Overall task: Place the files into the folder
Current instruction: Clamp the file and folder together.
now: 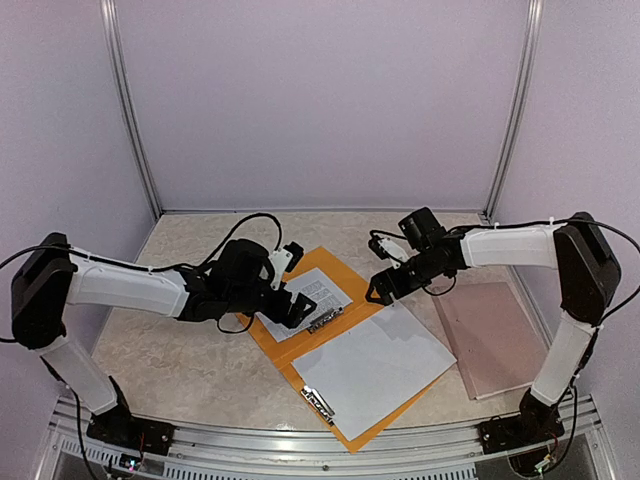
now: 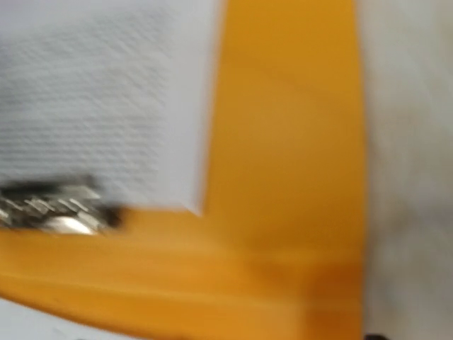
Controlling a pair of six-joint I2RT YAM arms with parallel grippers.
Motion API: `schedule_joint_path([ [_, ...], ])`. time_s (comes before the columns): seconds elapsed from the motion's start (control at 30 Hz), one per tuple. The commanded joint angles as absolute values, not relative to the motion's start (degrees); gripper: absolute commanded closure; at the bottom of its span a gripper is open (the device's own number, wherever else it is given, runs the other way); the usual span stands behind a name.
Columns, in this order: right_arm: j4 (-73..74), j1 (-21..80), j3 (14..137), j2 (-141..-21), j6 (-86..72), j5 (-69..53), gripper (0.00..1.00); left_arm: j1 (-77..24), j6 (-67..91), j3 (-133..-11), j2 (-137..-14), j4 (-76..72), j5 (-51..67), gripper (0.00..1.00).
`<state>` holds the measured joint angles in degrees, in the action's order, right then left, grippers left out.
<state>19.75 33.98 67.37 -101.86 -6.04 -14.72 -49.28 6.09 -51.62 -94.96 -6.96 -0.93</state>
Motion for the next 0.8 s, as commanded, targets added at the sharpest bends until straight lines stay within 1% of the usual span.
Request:
schedule_joint_path([
  [0.0, 22.72, 31.02, 63.84, -102.24, -6.57, -15.54, 0.12, -46.94, 16.51, -47.67, -88.65, -5.86, -3.61, 0.01],
  [0.1, 22.61, 30.18, 62.10, -102.83, -6.45, -15.88, 0.09, -42.47, 27.76, -46.97, -84.82, 0.89, -1.83, 0.01],
  [0.23, 21.77, 29.36, 59.76, -101.96, -6.46, -17.46, 0.08, -34.68, 39.78, -44.68, -82.08, 7.84, 6.28, 0.01],
  [0.33, 21.06, 28.86, 58.05, -101.61, -6.53, -18.39, 0.08, -32.78, 43.91, -41.21, -80.12, 7.90, 6.45, 0.01],
  [0.47, 20.27, 28.51, 55.52, -101.43, -6.52, -19.45, 0.09, -30.39, 47.91, -39.32, -78.63, 9.37, 7.43, 0.04],
  [0.67, 18.95, 28.40, 54.32, -101.73, -6.77, -20.74, 0.09, -28.65, 53.23, -37.50, -81.49, 7.97, 14.92, 0.09],
  [0.77, 18.69, 28.45, 54.70, -102.31, -6.77, -21.54, 0.10, -28.65, 56.66, -35.67, -82.93, 4.90, 19.40, 0.10],
])
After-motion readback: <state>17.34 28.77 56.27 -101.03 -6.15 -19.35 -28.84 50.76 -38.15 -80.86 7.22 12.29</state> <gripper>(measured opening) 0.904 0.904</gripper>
